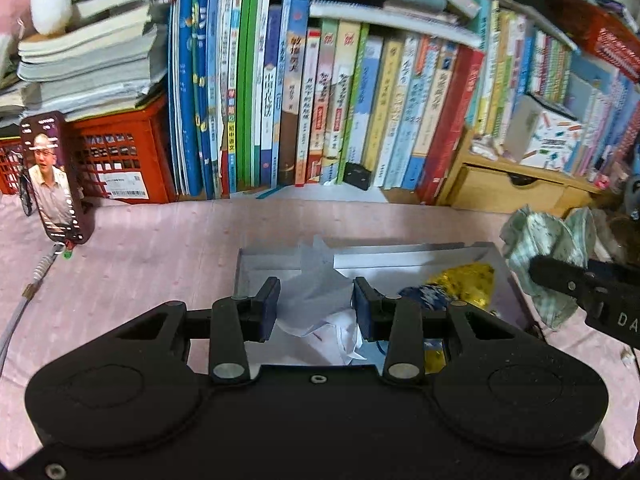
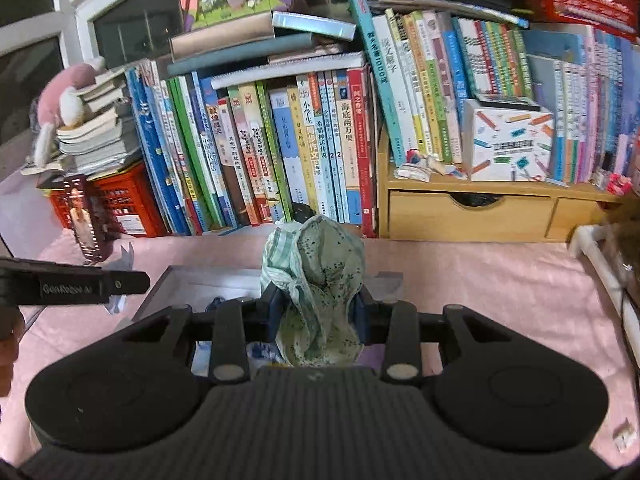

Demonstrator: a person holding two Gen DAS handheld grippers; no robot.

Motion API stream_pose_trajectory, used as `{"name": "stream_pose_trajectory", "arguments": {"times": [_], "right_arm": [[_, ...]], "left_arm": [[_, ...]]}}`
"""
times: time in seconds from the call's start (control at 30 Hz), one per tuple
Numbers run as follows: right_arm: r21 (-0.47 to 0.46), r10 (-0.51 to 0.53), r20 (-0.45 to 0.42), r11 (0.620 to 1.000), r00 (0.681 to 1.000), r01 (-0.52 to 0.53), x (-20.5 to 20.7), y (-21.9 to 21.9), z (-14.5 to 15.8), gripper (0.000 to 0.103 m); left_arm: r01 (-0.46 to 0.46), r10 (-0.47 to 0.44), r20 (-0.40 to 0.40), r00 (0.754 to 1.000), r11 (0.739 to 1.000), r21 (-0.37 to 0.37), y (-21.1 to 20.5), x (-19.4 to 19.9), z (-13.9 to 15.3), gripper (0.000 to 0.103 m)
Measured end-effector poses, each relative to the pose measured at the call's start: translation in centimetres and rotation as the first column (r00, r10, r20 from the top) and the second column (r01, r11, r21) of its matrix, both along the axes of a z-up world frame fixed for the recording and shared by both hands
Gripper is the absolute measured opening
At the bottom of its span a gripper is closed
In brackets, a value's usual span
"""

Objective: Organize books
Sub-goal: 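Lower and release the tissue with the left tool while the right releases the green cloth in the tray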

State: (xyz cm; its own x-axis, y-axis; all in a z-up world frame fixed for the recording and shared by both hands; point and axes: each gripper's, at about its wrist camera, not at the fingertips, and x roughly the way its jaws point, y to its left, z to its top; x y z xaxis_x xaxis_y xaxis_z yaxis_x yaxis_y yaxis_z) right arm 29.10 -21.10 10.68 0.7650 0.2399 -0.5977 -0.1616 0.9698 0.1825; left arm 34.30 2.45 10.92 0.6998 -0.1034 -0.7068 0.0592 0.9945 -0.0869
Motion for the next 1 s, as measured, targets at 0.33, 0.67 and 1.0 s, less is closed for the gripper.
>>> {"name": "stream_pose_trajectory", "arguments": {"times": [0.33, 0.67, 1.0], "right_arm": [[-0.058, -0.009, -0.136, 0.998, 0.991, 0.001, 6.7, 3.9, -3.2, 0.04], [-0.006, -0.016, -0.264, 1.0, 0.964, 0.015, 9.0, 4.5, -6.3, 0.039], [0.006, -0.004, -0.326, 1.0, 0.945, 0.006, 9.2, 4.7, -7.6, 0.037]], "left_arm": [[-0.036, 0.033, -0.096, 0.995, 0.999, -0.032, 1.7, 4.4, -3.3, 0.037], [-0.016, 0.006, -0.16, 0.987, 0.998, -0.061, 1.8, 6.0, -5.7, 0.037], [-0.043, 0.027, -0.189, 0.982, 0.996, -0.083, 2.5, 7.1, -6.6, 0.037]]}}
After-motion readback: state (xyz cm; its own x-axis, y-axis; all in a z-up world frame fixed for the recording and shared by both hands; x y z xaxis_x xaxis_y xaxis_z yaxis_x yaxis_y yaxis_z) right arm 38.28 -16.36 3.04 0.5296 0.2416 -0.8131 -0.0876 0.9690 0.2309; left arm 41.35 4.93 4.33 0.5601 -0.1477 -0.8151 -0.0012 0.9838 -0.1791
